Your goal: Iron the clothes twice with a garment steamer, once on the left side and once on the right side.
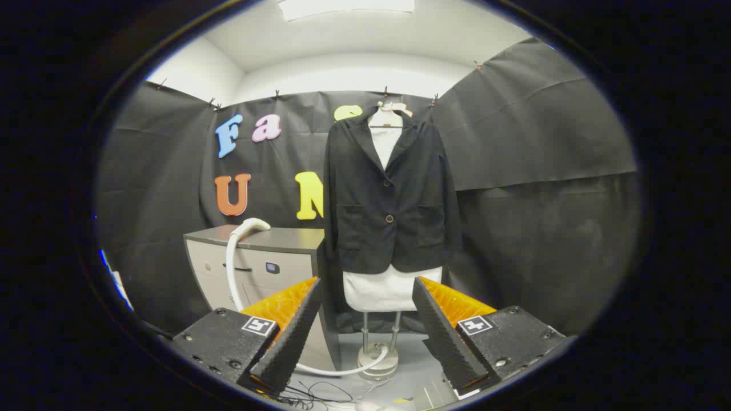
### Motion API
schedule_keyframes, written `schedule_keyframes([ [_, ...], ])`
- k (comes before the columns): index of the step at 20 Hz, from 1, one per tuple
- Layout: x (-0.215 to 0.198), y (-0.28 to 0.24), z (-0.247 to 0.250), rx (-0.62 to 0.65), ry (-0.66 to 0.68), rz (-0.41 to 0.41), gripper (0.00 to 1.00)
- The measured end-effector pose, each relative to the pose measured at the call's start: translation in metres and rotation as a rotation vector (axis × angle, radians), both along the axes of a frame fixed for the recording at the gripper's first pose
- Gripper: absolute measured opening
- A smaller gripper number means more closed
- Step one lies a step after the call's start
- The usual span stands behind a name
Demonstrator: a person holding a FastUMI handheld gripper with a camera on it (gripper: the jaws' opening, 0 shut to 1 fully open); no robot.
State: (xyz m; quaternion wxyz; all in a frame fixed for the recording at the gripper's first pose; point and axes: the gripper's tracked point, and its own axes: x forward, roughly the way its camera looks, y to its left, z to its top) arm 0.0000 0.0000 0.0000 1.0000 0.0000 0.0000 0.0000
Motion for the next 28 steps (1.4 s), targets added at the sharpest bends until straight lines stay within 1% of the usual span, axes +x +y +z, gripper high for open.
schedule_keyframes([
  [7,-0.004,0.017,-0.002,0.009,0.010,0.033,1.00],
  [11,-0.003,0.021,-0.003,0.017,0.023,0.037,1.00],
  [16,0.008,0.031,0.008,0.024,0.041,0.046,1.00],
  [19,0.027,0.045,0.023,0.035,0.055,0.054,1.00],
  [21,0.042,0.061,0.040,0.052,0.058,0.075,1.00],
  [24,0.078,0.092,0.068,0.057,0.057,0.109,1.00],
  [28,0.135,0.150,0.105,0.056,0.059,0.176,1.00],
])
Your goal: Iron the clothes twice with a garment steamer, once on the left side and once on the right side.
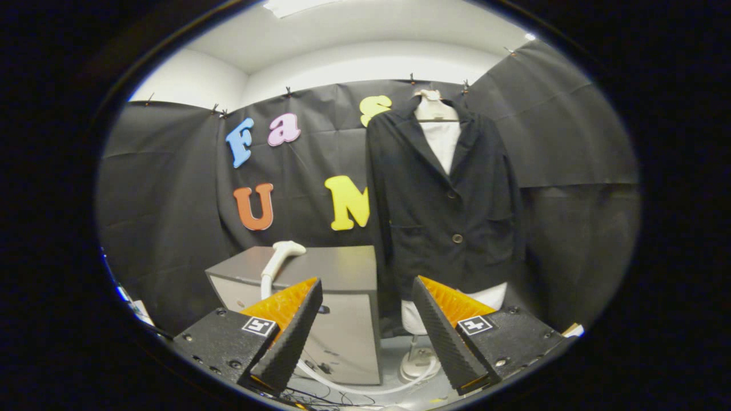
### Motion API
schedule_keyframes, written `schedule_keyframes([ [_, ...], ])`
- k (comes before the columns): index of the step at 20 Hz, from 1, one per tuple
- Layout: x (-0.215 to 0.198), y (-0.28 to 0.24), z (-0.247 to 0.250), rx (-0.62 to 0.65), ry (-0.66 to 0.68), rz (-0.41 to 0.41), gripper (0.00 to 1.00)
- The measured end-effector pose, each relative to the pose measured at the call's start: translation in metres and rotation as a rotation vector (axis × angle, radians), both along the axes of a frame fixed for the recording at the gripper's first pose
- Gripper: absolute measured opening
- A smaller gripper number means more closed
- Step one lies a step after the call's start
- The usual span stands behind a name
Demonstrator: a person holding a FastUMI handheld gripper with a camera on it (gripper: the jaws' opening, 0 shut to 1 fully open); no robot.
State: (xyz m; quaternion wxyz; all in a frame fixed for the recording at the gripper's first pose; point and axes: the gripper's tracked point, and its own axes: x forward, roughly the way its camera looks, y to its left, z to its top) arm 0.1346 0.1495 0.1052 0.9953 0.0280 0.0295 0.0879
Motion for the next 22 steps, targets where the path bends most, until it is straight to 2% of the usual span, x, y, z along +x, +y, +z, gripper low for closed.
schedule_keyframes([
  [7,0.102,0.122,0.028,-0.034,0.066,0.131,1.00],
  [13,0.176,0.217,0.004,-0.115,0.170,0.218,1.00],
  [18,0.219,0.263,-0.039,-0.169,0.290,0.234,0.99],
  [22,0.238,0.278,-0.071,-0.214,0.365,0.214,0.89],
])
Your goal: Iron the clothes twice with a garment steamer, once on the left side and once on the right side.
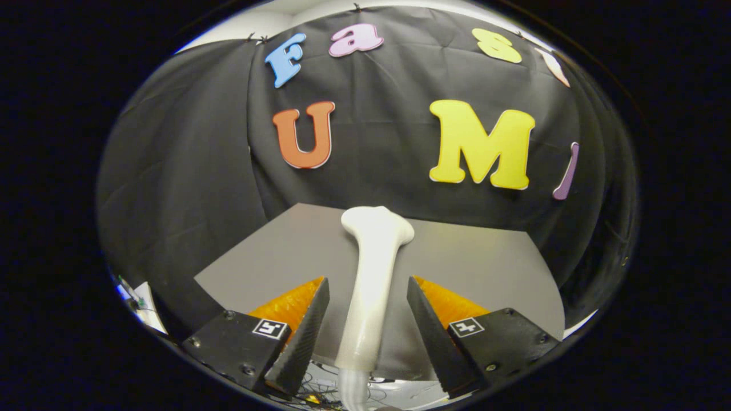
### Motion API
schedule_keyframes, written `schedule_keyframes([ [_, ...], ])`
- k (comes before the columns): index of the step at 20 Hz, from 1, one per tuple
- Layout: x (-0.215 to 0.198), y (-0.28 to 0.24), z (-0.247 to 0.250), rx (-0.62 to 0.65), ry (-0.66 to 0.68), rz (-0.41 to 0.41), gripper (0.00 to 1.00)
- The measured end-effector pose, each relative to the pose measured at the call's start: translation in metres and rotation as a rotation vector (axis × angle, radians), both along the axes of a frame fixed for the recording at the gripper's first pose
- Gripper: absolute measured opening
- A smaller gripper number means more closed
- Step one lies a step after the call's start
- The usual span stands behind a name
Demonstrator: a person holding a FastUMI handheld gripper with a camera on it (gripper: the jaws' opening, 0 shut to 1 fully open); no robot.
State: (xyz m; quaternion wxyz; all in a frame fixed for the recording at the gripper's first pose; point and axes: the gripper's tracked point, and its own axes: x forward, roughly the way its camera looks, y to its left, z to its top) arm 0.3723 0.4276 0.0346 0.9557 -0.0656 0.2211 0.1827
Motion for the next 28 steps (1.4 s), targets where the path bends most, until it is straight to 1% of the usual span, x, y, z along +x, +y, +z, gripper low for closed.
schedule_keyframes([
  [2,0.006,0.004,-0.014,-0.021,0.040,-0.016,0.82],
  [4,0.009,0.004,-0.027,-0.030,0.093,-0.043,0.71],
  [5,0.010,0.003,-0.022,-0.014,0.072,-0.053,0.65],
  [6,0.015,0.002,-0.027,-0.009,0.091,-0.072,0.63],
  [7,0.017,0.000,-0.024,0.001,0.103,-0.091,0.53],
  [8,0.015,0.002,-0.024,0.014,0.121,-0.096,0.52],
  [10,0.014,0.003,-0.023,0.027,0.129,-0.082,0.42],
  [11,0.012,0.003,-0.020,0.039,0.126,-0.075,0.40],
  [13,0.009,-0.001,-0.012,0.040,0.083,-0.069,0.39],
  [16,-0.009,-0.013,0.008,0.048,0.007,-0.062,0.38],
  [19,-0.047,-0.037,0.039,0.083,-0.062,-0.061,0.38],
  [23,-0.101,-0.081,0.090,0.122,-0.173,-0.065,0.38],
  [26,-0.144,-0.130,0.128,0.155,-0.259,-0.090,0.38],
  [28,-0.171,-0.169,0.150,0.182,-0.310,-0.125,0.38],
])
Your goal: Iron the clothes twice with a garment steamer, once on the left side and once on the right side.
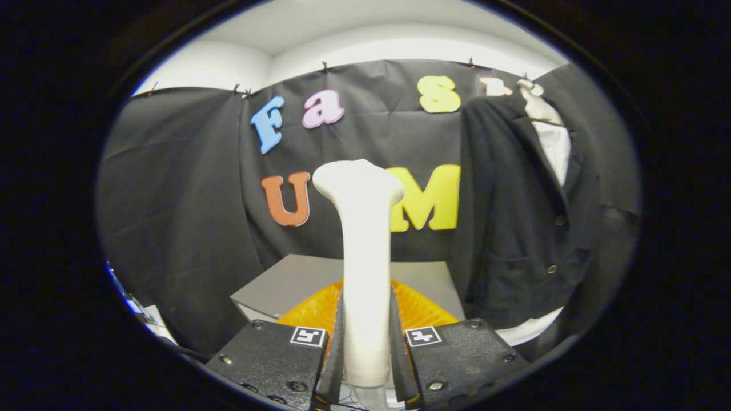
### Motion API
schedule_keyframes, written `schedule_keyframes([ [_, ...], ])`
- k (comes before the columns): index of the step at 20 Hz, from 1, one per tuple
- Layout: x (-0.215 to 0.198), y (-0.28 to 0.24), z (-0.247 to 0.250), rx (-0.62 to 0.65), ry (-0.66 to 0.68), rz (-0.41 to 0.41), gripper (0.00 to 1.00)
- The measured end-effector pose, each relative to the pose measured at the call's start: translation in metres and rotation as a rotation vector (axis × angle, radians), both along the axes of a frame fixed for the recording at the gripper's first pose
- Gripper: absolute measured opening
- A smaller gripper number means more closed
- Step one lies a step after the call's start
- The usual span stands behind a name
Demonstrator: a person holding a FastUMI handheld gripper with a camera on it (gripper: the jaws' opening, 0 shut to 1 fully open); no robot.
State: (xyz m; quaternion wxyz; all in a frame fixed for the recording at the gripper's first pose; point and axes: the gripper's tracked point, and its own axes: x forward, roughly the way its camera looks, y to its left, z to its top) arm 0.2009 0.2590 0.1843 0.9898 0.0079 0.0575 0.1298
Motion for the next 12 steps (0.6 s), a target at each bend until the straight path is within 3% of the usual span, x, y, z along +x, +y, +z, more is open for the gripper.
schedule_keyframes([
  [5,-0.046,-0.113,0.043,0.041,-0.103,-0.133,0.38],
  [9,-0.049,-0.198,0.063,0.044,-0.133,-0.256,0.38],
  [12,-0.037,-0.239,0.072,0.050,-0.146,-0.301,0.38],
])
